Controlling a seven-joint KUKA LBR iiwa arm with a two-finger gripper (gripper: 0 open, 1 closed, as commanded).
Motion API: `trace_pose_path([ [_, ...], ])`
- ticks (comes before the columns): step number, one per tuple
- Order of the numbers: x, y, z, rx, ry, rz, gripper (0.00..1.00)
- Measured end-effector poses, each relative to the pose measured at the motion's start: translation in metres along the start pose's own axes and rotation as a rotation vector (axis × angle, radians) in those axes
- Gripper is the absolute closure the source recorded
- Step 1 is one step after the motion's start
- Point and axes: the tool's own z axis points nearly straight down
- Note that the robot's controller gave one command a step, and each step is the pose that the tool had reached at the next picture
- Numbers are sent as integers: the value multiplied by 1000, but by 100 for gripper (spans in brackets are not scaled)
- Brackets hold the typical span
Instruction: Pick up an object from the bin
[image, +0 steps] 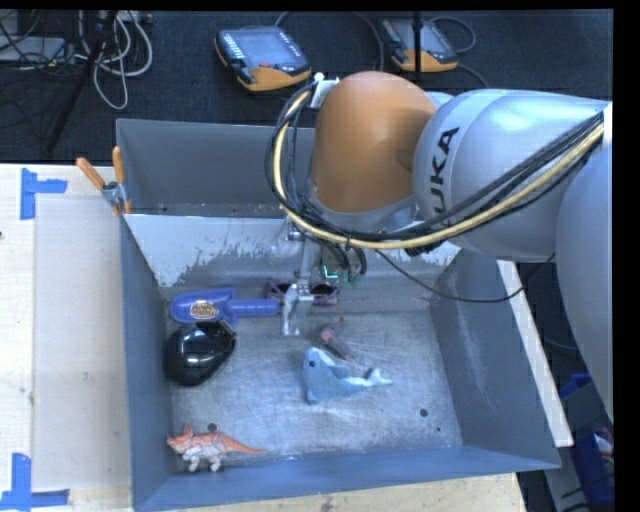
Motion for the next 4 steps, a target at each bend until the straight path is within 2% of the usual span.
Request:
trace_pose_path([
  [1,-2,-1,-5,-1,-8,2,0],
  [2,3,-29,55,-2,-12,18,0],
  [3,7,-85,75,0,-2,147,0],
  [4,1,-99,137,-4,-25,219,100],
])
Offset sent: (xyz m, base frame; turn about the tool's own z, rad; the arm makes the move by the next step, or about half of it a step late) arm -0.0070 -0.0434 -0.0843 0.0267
